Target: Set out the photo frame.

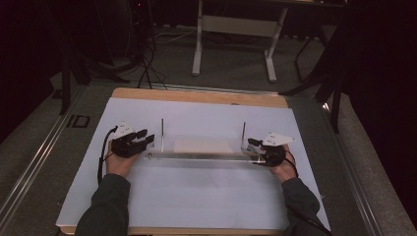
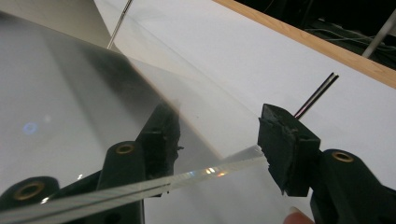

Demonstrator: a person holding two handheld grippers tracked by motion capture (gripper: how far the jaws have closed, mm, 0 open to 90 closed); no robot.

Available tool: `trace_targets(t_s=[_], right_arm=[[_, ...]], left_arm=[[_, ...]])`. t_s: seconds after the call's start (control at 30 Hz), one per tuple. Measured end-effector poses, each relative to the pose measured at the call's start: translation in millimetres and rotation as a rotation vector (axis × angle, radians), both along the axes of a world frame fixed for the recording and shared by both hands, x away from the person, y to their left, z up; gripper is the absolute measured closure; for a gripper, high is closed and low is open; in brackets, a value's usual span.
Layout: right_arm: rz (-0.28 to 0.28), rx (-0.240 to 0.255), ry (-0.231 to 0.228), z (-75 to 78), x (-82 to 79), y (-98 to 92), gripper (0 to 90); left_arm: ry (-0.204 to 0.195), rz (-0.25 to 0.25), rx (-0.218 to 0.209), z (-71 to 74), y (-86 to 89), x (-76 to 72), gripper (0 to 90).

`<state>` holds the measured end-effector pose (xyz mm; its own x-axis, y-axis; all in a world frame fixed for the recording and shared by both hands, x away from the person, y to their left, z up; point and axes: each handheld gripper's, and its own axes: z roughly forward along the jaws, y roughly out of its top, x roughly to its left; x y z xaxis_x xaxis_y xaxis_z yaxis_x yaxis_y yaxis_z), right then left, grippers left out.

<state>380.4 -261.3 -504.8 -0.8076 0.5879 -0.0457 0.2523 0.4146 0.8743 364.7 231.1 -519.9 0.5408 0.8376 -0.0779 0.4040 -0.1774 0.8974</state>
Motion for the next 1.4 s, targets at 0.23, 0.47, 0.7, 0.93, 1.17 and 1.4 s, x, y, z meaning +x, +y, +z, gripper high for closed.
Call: trace_targets(t_s=[0.23, 0.47, 0.7, 0.93, 1.17, 1.4], right_arm=[[-0.005, 0.012, 0.008, 3.1, 2.5, 0.5, 47.6], [-0.007, 0.011, 0.023, 6.0, 5.0, 0.6, 47.6], [-0.015, 0.020, 0.034, 8.3, 7.4, 0.8, 47.6], [-0.022, 0.031, 0.041, 10.7, 10.4, 1.0, 47.7], [-0.032, 0.038, 0.050, 13.4, 13.6, 1.1, 47.9], [-0.038, 0.051, 0.060, 16.2, 17.9, 0.8, 48.3]], left_arm=[[-0.003, -0.008, 0.022, -2.5, 1.0, -4.1, 57.6], [-0.010, -0.023, 0.040, -2.9, 0.3, -7.8, 57.6], [-0.012, -0.043, 0.060, -6.5, 1.3, -14.5, 57.1], [-0.042, -0.085, 0.064, -4.9, -6.1, -16.2, 56.4], [-0.079, -0.105, 0.059, 2.4, -16.7, -9.0, 56.6], [-0.098, -0.116, 0.044, 5.7, -20.4, -6.8, 56.6]])
